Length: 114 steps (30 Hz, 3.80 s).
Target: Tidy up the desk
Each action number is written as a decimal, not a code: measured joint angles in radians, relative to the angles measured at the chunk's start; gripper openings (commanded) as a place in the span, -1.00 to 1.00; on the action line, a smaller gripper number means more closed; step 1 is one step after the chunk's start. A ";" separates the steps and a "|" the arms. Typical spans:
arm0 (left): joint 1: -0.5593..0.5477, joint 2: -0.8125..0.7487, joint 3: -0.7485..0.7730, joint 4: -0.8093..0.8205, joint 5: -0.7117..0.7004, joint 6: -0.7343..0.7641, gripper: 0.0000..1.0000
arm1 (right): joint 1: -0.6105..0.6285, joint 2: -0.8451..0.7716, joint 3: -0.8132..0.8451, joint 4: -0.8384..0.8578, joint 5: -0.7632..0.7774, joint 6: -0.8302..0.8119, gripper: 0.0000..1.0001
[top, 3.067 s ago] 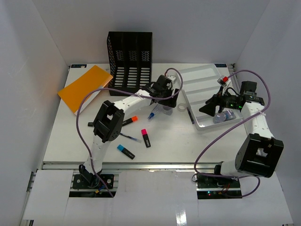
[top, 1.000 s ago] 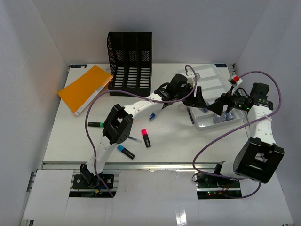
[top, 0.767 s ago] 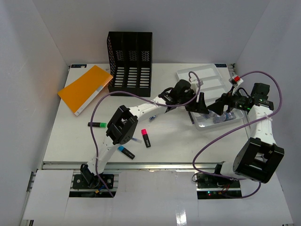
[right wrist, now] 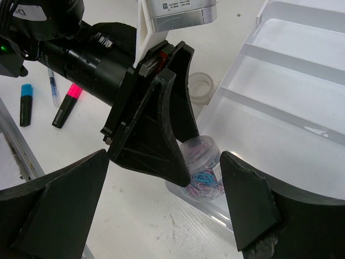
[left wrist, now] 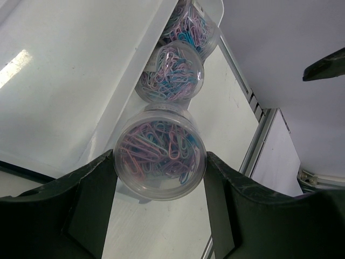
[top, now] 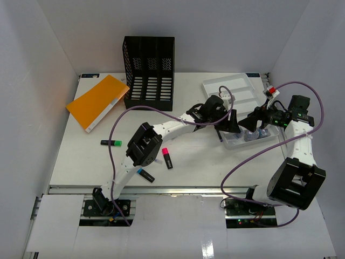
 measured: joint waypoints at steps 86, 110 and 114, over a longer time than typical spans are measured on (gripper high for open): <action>0.389 -1.561 -1.317 -0.038 -0.284 0.447 0.66 | 0.816 0.162 0.097 0.047 0.784 0.125 0.82; 0.389 -1.779 -1.415 -0.035 -0.465 0.503 0.68 | 0.976 0.358 0.098 0.084 1.425 0.335 0.30; 0.389 -1.779 -1.415 -0.035 -0.466 0.506 0.68 | 0.969 0.373 0.098 0.084 1.407 0.343 0.28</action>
